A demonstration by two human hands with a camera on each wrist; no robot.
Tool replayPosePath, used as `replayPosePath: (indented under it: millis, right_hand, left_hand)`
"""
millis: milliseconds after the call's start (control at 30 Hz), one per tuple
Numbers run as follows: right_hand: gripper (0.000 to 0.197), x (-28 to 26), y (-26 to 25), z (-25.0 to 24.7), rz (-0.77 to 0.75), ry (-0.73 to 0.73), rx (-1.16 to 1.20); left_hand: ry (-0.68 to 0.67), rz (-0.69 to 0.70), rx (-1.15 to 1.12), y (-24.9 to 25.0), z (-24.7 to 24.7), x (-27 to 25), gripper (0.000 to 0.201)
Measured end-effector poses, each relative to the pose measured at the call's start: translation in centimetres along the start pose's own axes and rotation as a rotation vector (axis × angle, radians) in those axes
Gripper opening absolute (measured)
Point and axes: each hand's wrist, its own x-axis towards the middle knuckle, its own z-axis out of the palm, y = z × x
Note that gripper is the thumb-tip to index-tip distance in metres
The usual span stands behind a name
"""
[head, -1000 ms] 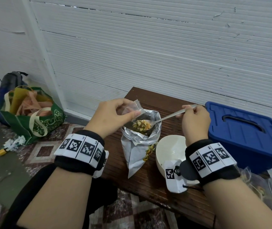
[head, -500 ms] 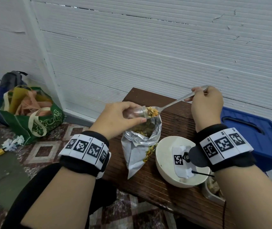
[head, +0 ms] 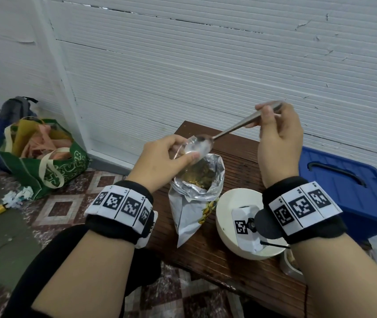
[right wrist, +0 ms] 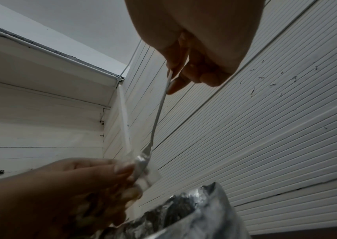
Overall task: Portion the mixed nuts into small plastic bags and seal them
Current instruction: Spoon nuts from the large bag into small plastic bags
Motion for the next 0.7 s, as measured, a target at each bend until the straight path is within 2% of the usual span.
replayPosePath:
  millis: [67,133,200,267,333,400,467,533,700]
  right_hand:
    - [0.022,0.2,0.0,-0.5,-0.019,0.118,-0.013]
    - [0.020,0.2,0.2,-0.9,-0.023,0.158,-0.048]
    - [0.014,-0.3,0.6,-0.8,-0.030,0.071,-0.106]
    - [0.011,-1.1,1.2,-0.4,-0.075,-0.103,-0.202]
    - [0.013,-2.3,1.9,0.2,-0.164,-0.288,-0.306]
    - [0.015,-3.5,2.7,0.6,-0.281,-0.410,-0.411]
    - [0.016,-4.5,3.3,0.9,-0.382,-0.486,-0.504]
    - [0.016,-5.2,3.8,1.0,-0.400,-0.536,-0.535]
    - [0.021,-5.3,4.3,0.8,-0.243,-0.546,-0.483]
  left_hand:
    - [0.017,-0.022,-0.048,-0.3,-0.3,0.1,0.021]
    - [0.010,-0.040,-0.093,-0.3,-0.6,0.1,0.017]
    - [-0.017,-0.031,-0.095,-0.2,-0.6,0.0,0.015]
    - [-0.037,-0.021,-0.092,-0.1,-0.6,0.0,0.013]
    - [-0.044,-0.016,-0.087,-0.1,-0.5,0.0,0.010]
    - [-0.045,-0.015,-0.085,-0.2,-0.5,0.0,0.009]
    - [-0.040,-0.012,-0.090,-0.2,-0.4,0.0,0.009]
    - [-0.040,-0.015,-0.091,-0.3,-0.4,0.0,0.010]
    - [-0.051,-0.014,-0.076,-0.2,-0.4,0.0,0.012]
